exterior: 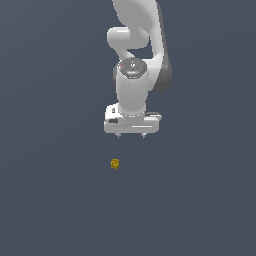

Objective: Pick up the object and move it to a goal position.

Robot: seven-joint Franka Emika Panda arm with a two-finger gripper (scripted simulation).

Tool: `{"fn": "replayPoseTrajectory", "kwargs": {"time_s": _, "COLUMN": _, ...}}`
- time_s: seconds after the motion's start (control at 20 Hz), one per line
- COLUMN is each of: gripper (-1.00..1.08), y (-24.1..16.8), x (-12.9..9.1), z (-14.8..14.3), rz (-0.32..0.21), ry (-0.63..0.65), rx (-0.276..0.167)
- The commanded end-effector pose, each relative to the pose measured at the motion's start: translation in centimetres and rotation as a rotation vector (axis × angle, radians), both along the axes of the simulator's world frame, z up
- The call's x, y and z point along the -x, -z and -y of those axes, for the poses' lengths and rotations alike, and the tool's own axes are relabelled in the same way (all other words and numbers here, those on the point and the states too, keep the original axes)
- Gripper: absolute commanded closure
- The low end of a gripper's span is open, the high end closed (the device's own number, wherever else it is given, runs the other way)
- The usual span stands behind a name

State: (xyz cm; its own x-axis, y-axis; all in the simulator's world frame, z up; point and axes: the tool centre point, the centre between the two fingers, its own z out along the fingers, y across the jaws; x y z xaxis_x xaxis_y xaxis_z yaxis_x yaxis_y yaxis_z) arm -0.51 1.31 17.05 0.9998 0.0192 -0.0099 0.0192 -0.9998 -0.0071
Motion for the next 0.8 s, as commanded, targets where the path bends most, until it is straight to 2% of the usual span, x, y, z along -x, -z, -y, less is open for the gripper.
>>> {"fn": "replayPoseTrajectory", "kwargs": {"time_s": 0.0, "gripper": -0.92, "y": 0.0, "x": 0.0, "z": 0.0, "rz": 0.000, "ry": 0.000, "rx": 0.000}}
{"fn": "replayPoseTrajectory", "kwargs": {"time_s": 0.4, "gripper": -0.92, "y": -0.7, "x": 0.7, "z": -1.4, "rz": -0.008, "ry": -0.018, "rx": 0.012}}
{"fn": "replayPoseTrajectory", "kwargs": {"time_s": 0.75, "gripper": -0.92, "y": -0.4, "x": 0.4, "z": -1.0, "rz": -0.008, "ry": -0.009, "rx": 0.010}}
